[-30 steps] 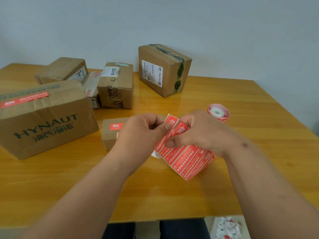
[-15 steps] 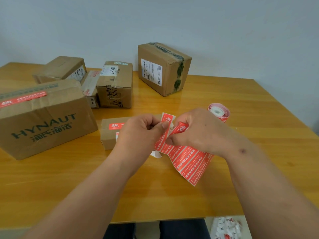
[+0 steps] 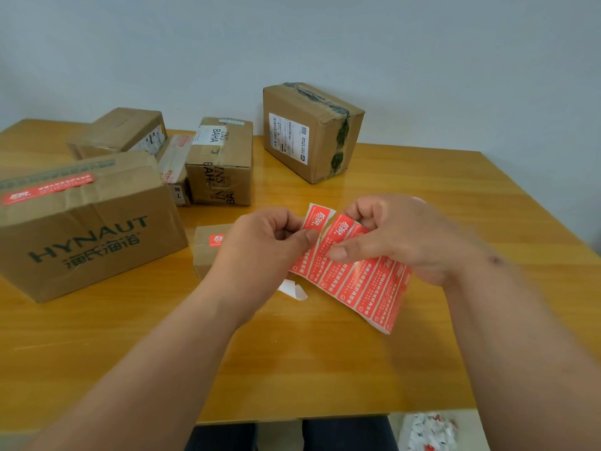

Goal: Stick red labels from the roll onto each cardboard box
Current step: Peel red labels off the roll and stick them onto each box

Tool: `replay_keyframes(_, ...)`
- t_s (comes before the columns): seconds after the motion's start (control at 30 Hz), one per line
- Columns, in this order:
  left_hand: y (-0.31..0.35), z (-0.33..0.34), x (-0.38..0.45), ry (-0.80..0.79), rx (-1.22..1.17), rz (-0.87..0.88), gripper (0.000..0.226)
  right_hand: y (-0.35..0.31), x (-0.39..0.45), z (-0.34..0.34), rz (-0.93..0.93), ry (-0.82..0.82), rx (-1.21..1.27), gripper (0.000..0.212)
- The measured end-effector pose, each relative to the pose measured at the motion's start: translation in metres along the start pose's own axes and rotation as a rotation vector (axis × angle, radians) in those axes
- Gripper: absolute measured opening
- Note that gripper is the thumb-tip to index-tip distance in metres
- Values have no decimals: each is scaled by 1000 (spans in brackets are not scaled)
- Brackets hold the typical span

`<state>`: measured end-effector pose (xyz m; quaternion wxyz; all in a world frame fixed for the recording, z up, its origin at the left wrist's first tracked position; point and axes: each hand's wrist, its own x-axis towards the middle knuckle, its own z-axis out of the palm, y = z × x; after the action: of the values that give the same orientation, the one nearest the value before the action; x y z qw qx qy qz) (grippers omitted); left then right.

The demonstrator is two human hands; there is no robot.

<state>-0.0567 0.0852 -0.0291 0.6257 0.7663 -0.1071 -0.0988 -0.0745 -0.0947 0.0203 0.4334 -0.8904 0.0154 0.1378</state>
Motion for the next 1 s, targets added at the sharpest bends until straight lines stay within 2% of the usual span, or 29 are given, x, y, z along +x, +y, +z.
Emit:
replay_keyframes(0.07,2,1,-1,-1,-9,21,15,2,4,-3,66,-96,138,50)
replay_keyframes(0.17,4,5,-2,2,-12,51,16,4,11,2,128,-175,205,55)
replay_keyframes(0.33,1,7,-1,18,2,49,15,7,13,8,156,-156,266,48)
replay_keyframes(0.43,-2,6,-1,19,-15,44,14,7,11,9,147,-113,217,47)
replay_keyframes(0.67,-5,8,0,40,-39,12,12,2,7,9,93,7,6,27)
replay_keyframes(1.0,-7,10,1,80,-13,19,13,-2,3,10,41,63,-143,29)
